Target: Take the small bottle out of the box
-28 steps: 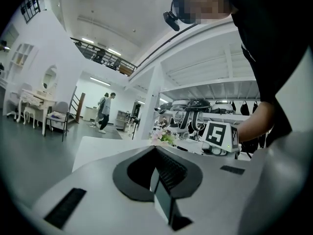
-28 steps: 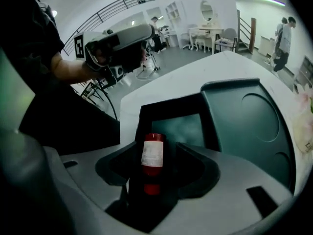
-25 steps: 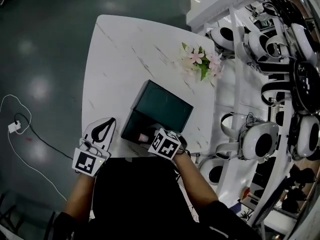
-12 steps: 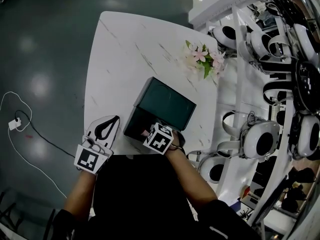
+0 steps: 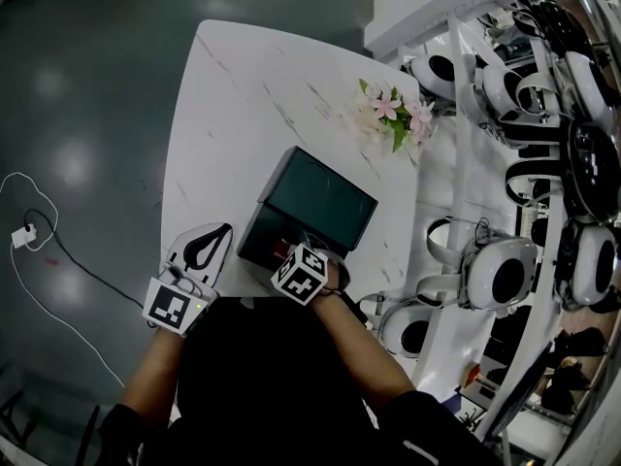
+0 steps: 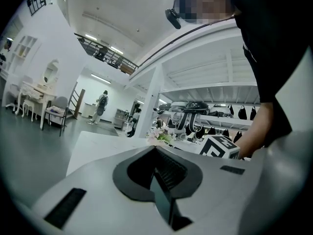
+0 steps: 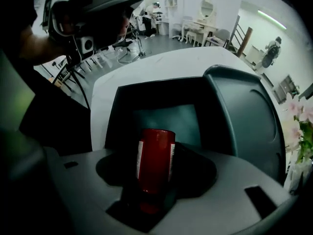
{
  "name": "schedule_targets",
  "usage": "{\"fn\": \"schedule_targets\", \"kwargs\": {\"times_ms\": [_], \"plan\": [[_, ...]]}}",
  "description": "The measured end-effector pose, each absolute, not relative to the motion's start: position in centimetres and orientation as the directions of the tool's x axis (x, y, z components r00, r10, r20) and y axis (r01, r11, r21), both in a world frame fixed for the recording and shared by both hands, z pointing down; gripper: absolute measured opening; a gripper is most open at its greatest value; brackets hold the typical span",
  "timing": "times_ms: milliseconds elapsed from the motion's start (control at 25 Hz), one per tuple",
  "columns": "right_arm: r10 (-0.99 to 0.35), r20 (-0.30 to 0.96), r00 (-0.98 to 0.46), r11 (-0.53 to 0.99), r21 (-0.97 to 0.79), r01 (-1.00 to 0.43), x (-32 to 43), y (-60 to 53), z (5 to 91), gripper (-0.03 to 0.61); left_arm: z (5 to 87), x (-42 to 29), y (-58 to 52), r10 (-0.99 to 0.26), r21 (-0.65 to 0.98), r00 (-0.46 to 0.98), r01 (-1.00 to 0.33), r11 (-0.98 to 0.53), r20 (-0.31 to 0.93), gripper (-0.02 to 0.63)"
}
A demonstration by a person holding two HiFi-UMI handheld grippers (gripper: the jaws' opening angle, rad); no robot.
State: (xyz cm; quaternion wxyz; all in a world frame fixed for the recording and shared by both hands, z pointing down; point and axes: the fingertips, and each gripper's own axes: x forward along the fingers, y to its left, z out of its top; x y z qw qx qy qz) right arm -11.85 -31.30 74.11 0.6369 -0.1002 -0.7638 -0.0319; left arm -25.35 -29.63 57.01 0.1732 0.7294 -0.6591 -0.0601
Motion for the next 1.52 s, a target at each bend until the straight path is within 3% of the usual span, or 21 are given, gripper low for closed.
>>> {"fn": "schedule_targets", "kwargs": {"times_ms": [240,480,640,880,1160,1520], "plan": [[0.114,0.956,-0.272,0.974,-0.054,0.219,-12.1,-31.3,72.4,0.238,56.4,-25.3,-29.3,-0.985,0.318,0.118,-0.945,-0.072,0.127,0.012],[0.073,0.846,-0.528,0.993,-0.015,0.114,-14.8,-33.3,65.6,0.238,55.7,-25.7,-29.6,-0.984,0.294,0.127,-0.952,-0.085,0.127,0.012],[0.034,0.683,-0.729,0.999,-0.029,0.019,-16.9,-35.3,58.5,0.238,54.5,-25.9,-30.6,-0.985,0.259,0.116,-0.963,-0.080,0.129,0.012],[-0.089,0.328,-0.940,0.995,-0.003,-0.095,-16.8,-38.8,47.6,0.238,50.3,-25.9,-32.4,-0.993,0.168,0.084,-0.983,-0.069,0.085,0.012],[-0.241,-0.021,-0.970,0.970,0.021,-0.241,-10.4,-39.5,37.5,0.239,43.3,-23.3,-32.3,-0.999,0.103,0.032,-0.994,-0.030,0.018,0.012],[-0.389,-0.176,-0.904,0.910,0.078,-0.407,4.0,-36.0,33.6,0.239,38.4,-15.7,-27.9,-0.999,0.012,0.028,-1.000,-0.028,-0.035,0.012]]}}
